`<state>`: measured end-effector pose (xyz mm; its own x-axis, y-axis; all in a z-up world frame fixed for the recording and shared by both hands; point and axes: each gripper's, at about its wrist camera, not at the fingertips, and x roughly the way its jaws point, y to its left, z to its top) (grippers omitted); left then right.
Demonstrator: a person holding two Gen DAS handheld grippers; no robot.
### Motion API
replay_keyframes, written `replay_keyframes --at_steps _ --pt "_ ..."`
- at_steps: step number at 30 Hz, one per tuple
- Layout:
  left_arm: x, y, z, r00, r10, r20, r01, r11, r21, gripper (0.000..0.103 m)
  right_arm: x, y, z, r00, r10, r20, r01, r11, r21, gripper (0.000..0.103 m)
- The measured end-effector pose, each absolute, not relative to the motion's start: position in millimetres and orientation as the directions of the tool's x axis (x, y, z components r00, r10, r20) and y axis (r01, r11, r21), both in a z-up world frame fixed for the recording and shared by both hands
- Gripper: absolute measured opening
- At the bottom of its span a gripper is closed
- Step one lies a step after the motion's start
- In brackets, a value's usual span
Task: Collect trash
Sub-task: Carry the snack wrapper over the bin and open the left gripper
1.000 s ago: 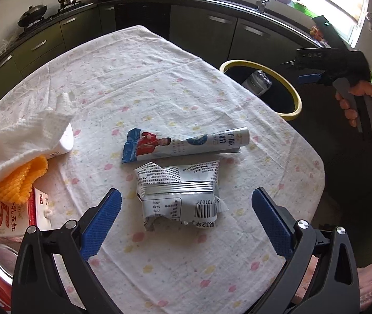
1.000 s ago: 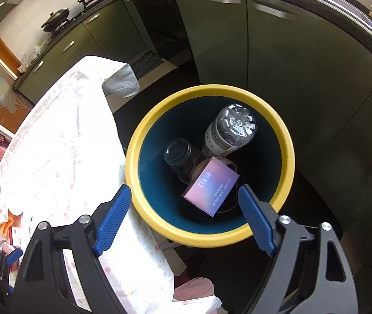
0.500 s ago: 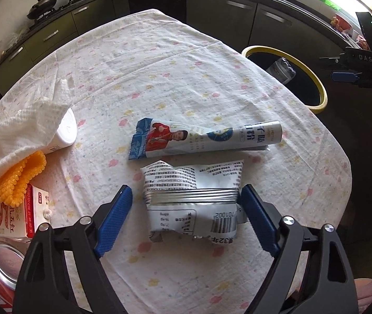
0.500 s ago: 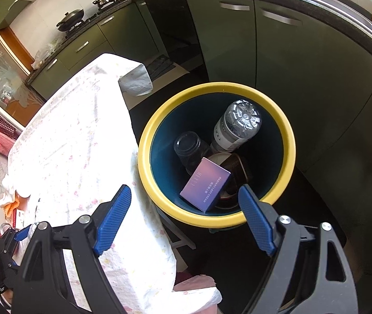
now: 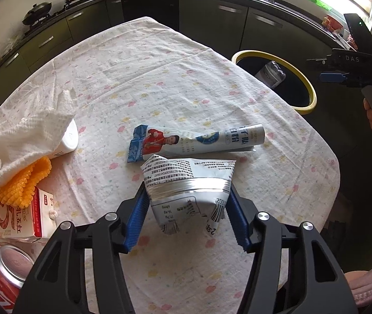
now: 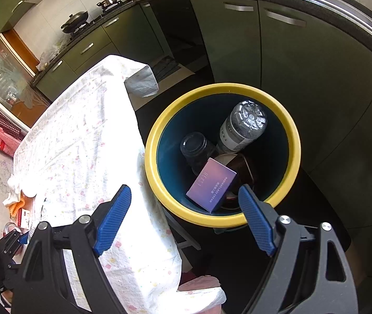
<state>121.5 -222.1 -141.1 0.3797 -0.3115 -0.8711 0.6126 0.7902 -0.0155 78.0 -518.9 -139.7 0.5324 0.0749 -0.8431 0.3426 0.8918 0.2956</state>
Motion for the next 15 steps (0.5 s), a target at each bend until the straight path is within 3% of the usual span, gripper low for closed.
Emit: replay_keyframes --at_steps 15 --pt "121 -247 -83 0.391 -0.436 -0.811 0.688 0.723 -0.057 0.058 63 -530 -138 0.541 0.059 -0.839 0.366 0.882 0.298 0.08"
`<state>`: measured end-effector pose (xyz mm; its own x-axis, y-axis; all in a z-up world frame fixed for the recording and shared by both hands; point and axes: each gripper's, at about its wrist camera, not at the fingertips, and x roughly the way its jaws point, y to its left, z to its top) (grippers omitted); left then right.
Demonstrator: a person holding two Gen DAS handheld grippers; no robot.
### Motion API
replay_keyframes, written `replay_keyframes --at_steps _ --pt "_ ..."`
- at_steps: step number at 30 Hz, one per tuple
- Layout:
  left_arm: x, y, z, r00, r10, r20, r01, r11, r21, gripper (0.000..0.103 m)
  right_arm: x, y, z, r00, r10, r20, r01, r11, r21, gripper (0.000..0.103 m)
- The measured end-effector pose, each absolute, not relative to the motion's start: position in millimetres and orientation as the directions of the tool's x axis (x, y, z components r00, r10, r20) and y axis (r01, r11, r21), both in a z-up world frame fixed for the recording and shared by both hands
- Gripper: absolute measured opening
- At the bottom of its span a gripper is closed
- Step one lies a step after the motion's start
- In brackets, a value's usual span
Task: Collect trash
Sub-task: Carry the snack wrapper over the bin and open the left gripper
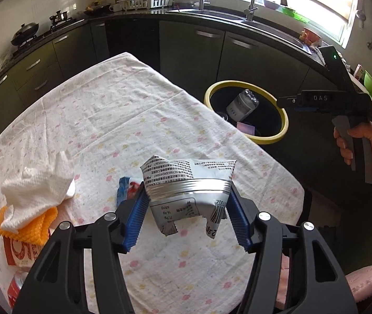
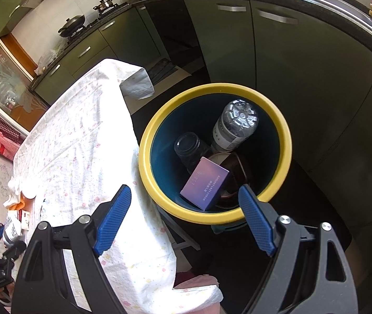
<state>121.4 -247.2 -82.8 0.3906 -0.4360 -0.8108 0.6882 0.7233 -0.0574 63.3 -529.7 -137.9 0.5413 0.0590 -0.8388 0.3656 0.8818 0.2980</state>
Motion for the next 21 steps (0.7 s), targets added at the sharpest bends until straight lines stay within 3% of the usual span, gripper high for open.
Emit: replay_keyframes --at_steps 9,17,21 --pt "166 -349 -72 0.286 -0.516 -0.807 0.778 0.617 -0.119 0.06 36 -564 -140 0.545 0.005 -0.838 0.431 0.856 0.285 0.08" --pt "195 -454 -91 0.227 -0.507 -0.831 0.835 0.541 -0.102 0.06 24 -591 -157 0.529 0.004 -0.849 0.472 0.829 0.299 0.08" --pt "209 -494 -108 0.21 -0.49 -0.846 0.838 0.536 -0.103 0.07 21 -601 -162 0.523 0.007 -0.852 0.49 0.816 0.308 0.08"
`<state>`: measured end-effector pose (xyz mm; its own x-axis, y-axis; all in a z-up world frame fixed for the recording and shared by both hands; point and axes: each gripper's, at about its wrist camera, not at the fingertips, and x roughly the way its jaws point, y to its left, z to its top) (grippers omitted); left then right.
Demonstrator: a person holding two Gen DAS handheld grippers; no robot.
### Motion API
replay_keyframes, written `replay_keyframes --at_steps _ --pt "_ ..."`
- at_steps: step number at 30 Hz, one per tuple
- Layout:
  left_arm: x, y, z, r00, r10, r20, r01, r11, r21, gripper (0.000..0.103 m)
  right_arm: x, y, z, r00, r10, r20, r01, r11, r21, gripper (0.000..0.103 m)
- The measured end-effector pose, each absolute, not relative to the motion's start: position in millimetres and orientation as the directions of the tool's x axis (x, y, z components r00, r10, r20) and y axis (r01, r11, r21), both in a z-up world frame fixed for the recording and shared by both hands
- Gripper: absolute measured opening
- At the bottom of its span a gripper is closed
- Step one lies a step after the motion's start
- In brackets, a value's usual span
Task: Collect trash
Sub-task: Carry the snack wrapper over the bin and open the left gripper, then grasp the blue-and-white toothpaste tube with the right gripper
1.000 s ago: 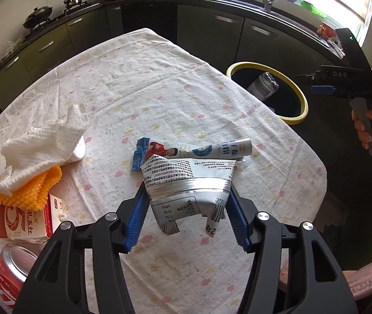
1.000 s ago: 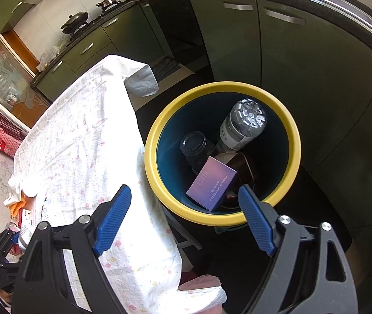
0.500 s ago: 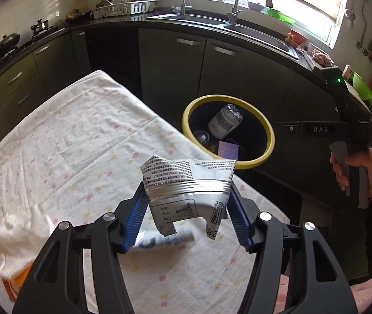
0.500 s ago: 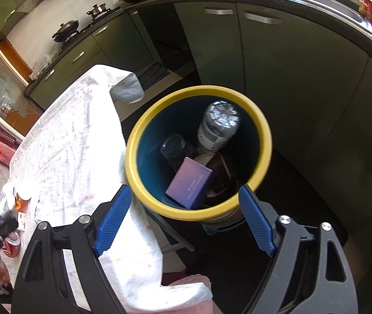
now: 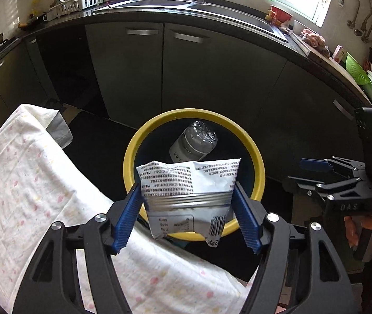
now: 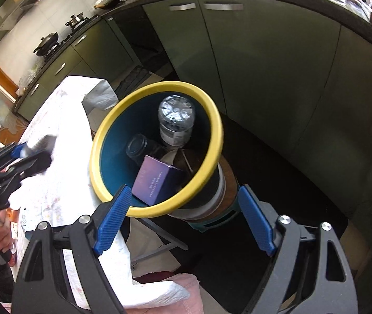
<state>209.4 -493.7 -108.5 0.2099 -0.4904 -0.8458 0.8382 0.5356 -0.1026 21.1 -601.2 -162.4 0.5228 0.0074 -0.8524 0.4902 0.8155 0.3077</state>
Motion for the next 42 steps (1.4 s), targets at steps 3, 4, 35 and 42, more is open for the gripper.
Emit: replay_keyframes --at_steps 3,4,35,42 --pt "217 -508 -115 0.237 -0.487 -0.841 0.835 0.545 -0.08 0.074 21 -605 -165 0.518 0.005 -0.855 0.498 0.811 0.307 0.08" --pt "219 -509 -115 0.248 -0.487 -0.838 0.829 0.554 -0.076 0.076 21 -606 -166 0.516 0.005 -0.856 0.497 0.812 0.305 0.08" --pt "102 -171 -54 0.613 -0.483 -0.625 0.548 0.83 -0.103 0.098 75 -490 -157 0.469 0.129 -0.874 0.234 0.936 0.263 0.08" --pt "94 -124 -63 0.645 -0.432 -0.631 0.464 0.877 -0.126 0.098 102 -408 -140 0.427 0.226 -0.876 -0.022 0.97 0.24 0.08"
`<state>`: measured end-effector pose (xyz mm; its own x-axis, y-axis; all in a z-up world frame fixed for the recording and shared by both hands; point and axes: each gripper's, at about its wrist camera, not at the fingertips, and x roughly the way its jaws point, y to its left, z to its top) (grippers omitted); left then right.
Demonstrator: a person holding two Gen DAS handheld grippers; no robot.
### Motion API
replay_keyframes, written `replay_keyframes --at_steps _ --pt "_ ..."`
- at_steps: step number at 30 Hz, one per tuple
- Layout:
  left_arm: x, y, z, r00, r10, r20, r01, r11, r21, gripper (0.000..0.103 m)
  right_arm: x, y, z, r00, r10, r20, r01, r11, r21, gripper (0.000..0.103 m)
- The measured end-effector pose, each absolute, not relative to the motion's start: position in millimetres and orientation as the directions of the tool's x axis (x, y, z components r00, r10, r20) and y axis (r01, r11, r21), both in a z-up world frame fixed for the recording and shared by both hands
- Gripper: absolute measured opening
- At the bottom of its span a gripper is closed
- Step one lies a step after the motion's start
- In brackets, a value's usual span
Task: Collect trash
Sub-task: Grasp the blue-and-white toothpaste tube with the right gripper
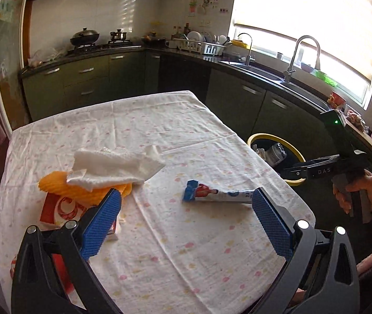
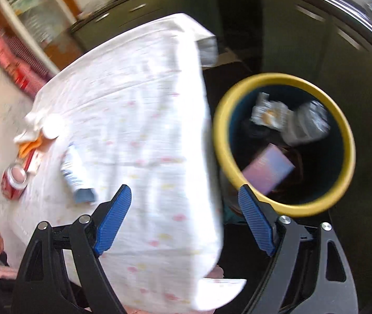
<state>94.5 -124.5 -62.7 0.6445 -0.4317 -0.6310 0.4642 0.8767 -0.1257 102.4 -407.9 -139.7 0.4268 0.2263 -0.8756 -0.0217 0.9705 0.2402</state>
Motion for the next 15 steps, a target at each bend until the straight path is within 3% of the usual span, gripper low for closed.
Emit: replay_keyframes --at_steps 6,11,15 --pt "83 -103 -64 0.678 -0.403 -0.615 0.43 0.896 -0.113 0.098 118 -329 -126 0.355 0.287 -0.89 -0.27 0.943 0.196 0.08" --pt "78 -100 -64 0.687 -0.389 -0.613 0.425 0.9 -0.094 0.098 133 -278 -132 0.294 0.256 -0.921 -0.407 0.905 0.122 0.079" --pt "73 -96 -65 0.687 -0.39 -0.613 0.425 0.9 -0.096 0.098 148 -262 -154 0.211 0.213 -0.954 -0.445 0.89 0.1 0.062"
